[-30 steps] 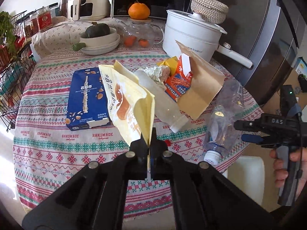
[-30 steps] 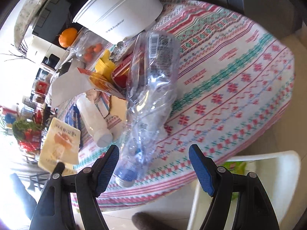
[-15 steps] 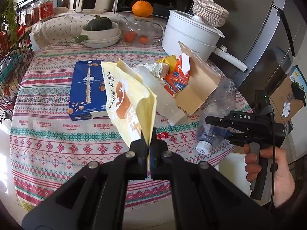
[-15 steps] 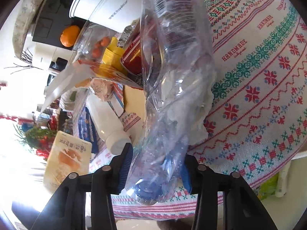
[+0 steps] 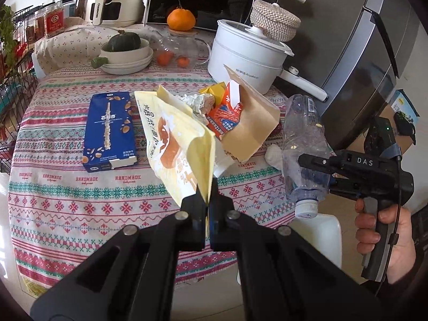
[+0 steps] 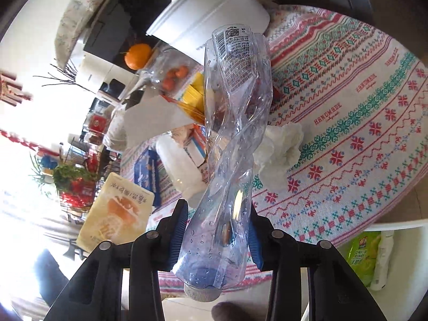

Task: Collect trash
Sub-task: 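Carry the cream pouch with the left tool while the right tool carries the clear bottle to the bin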

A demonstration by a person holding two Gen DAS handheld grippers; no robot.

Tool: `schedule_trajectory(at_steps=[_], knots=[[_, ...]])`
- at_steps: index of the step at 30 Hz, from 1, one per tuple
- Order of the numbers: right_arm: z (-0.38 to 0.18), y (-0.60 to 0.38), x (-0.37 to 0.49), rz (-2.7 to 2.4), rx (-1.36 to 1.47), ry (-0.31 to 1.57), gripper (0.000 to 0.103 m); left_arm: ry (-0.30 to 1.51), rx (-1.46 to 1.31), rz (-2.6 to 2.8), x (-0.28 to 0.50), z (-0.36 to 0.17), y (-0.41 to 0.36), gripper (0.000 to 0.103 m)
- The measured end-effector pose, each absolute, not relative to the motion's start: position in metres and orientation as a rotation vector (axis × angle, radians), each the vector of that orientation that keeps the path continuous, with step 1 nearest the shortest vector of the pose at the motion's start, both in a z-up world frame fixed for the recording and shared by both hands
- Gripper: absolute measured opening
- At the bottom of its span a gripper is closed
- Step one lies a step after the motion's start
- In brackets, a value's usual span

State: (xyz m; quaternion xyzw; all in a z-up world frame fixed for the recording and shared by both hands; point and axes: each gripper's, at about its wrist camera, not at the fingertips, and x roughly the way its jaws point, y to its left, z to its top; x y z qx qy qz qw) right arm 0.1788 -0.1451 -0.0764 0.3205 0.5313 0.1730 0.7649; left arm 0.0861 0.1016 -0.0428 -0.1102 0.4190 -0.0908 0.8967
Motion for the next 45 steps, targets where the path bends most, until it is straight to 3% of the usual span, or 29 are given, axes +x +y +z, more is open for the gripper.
schedule_trajectory(at_steps=[19,42,44,45], knots=[[-0.031,-0.218,0.093,0.432,0.667,1.108,0.042,0.824,-0.102,-0.493,0.044,-0.027,0.024,0.002],[-0.086,-0.318,0.004,0.256,0.555,1.253,0.042,1.102,0.163,-0.881,-0.016,-0.114,-0.11,0.002],[-0.089,-0.32,0.002,0.248,0.554,1.261,0.042,1.124,0.192,-0.861,-0.015,-0.123,-0.114,0.003],[-0.09,-0.32,0.001,0.243,0.552,1.265,0.042,1.135,0.208,-0.843,-0.015,-0.127,-0.116,0.009]])
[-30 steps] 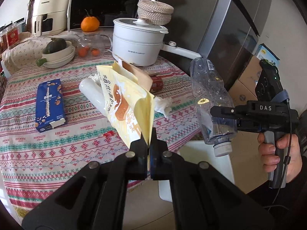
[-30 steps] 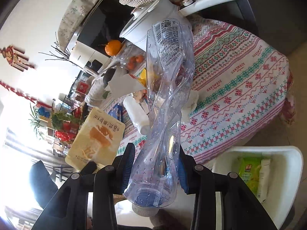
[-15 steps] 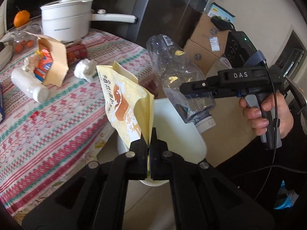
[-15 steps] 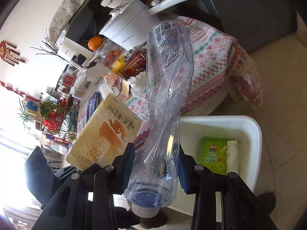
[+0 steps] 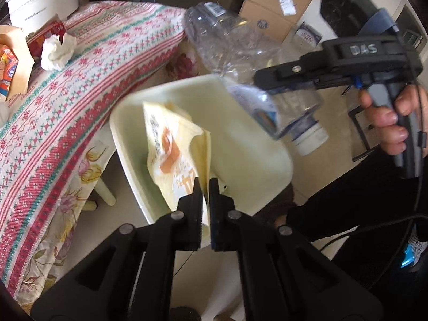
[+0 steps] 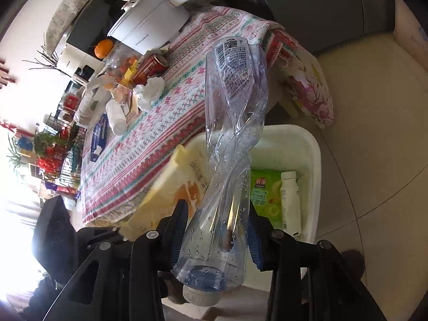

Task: Collect trash
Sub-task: 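Carry the cream pouch with the left tool while the right tool carries the clear bottle to the bin, then open the left tool over the bin while the right tool drops the clear bottle, then grasp the white milk bottle with the left tool while the right tool reaches toward the tissue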

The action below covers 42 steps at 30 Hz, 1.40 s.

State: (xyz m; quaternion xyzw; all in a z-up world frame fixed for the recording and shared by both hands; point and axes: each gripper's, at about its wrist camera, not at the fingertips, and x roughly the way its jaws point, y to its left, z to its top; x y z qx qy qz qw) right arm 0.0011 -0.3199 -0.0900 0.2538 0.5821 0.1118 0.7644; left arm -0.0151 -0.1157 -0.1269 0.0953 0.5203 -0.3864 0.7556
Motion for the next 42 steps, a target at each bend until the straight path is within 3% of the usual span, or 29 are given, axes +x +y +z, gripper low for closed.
schedule_trajectory(at_steps=[4,10,20,23,25,27,29,42], knots=[[-0.094,-0.32,0.0,0.231,0.542,1.283,0.042,1.125,0.217,-0.792,-0.014,-0.127,-0.112,0.04],[-0.096,-0.315,-0.001,0.241,0.51,1.299,0.042,1.083,0.212,-0.739,-0.012,-0.116,-0.099,0.054],[-0.109,-0.288,-0.001,0.277,0.4,1.384,0.04,1.09,0.156,-0.652,0.017,-0.115,-0.076,0.057],[-0.117,-0.283,0.001,0.298,0.399,1.422,0.034,1.096,0.146,-0.633,0.019,-0.114,-0.07,0.058],[-0.121,-0.285,0.004,0.281,0.429,1.442,0.037,1.096,0.142,-0.624,0.019,-0.113,-0.067,0.064],[-0.123,-0.287,0.006,0.264,0.442,1.453,0.049,1.092,0.143,-0.613,0.02,-0.112,-0.066,0.066],[-0.122,-0.29,0.007,0.245,0.453,1.45,0.055,1.088,0.148,-0.605,0.02,-0.111,-0.065,0.068],[-0.098,-0.284,0.02,0.171,0.333,1.386,0.071,1.077,0.145,-0.518,0.031,-0.1,-0.047,0.079]])
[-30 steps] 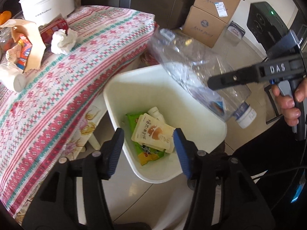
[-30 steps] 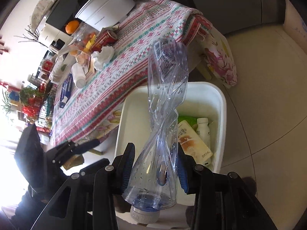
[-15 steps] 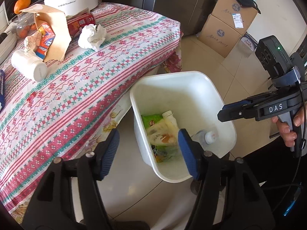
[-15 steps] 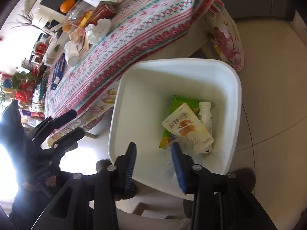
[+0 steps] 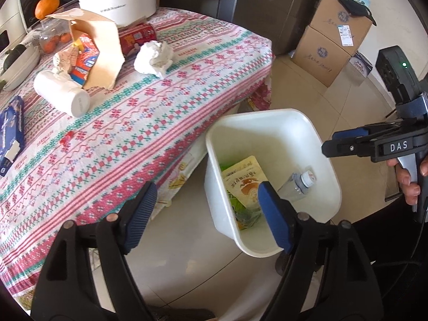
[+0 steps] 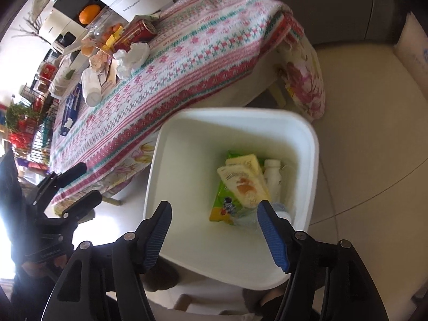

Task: Collect trash
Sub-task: 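Grasp the white milk bottle with the left tool while the right tool reaches toward the tissue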

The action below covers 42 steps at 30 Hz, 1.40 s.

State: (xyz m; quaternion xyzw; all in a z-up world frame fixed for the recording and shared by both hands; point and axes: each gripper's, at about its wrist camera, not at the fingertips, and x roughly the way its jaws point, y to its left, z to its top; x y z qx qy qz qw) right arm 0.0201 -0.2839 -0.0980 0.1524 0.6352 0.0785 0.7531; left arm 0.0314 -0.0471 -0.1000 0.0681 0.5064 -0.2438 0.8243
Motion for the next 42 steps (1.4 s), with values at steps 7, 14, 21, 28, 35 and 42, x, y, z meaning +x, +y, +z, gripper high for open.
schedule_trajectory(at_steps=[7,14,21,28,35,42], knots=[[-0.073,-0.273,0.041,0.131,0.249,1.31,0.077,1.064,0.109,-0.425,0.049,-0.09,-0.012,0.081],[-0.055,-0.248,0.067,0.128,0.195,1.263,0.078,1.145,0.078,-0.293,0.079,-0.089,0.037,0.081],[-0.039,-0.22,0.103,0.152,0.176,1.21,0.078,1.184,-0.058,-0.168,0.123,-0.08,0.084,0.081],[-0.036,-0.204,0.142,0.138,0.193,1.192,0.079,1.137,-0.21,-0.068,0.168,-0.083,0.096,0.081],[-0.048,-0.197,0.167,0.113,0.252,1.216,0.079,1.062,-0.332,0.008,0.208,-0.098,0.098,0.078],[-0.059,-0.193,0.183,0.097,0.299,1.243,0.079,1.061,-0.38,0.058,0.235,-0.121,0.097,0.052]])
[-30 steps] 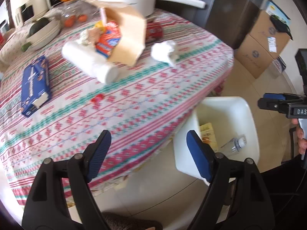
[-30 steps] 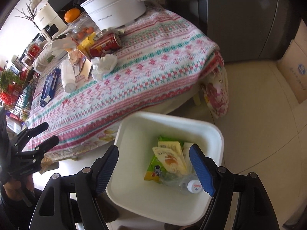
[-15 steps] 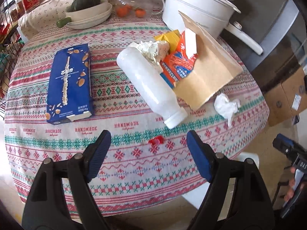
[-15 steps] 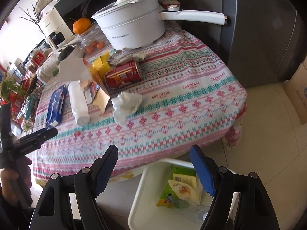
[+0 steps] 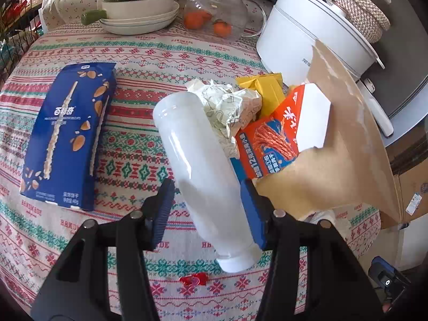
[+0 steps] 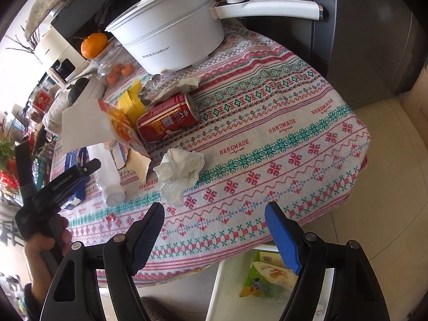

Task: Collect trash
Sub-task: 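Grasp the white milk bottle with the left tool while the right tool reaches toward the tissue, then lift the milk bottle with the left tool while the right tool grasps the crumpled tissue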

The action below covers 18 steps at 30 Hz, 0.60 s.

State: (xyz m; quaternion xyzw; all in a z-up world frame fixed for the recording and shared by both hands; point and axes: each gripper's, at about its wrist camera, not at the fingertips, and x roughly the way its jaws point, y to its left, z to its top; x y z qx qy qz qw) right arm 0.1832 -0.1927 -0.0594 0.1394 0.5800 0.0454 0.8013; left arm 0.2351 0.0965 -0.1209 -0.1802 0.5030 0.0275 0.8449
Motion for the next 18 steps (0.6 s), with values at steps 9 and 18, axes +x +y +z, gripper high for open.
schedule_trajectory(at_steps=[9,18], knots=[[-0.075,-0.191,0.19,0.065,0.28,1.273,0.079,1.063,-0.463,-0.013,0.238,-0.129,0.108,0.053],[-0.09,-0.197,0.188,0.032,0.345,1.32,0.079,1.275,-0.301,-0.127,0.214,-0.118,0.094,0.051]])
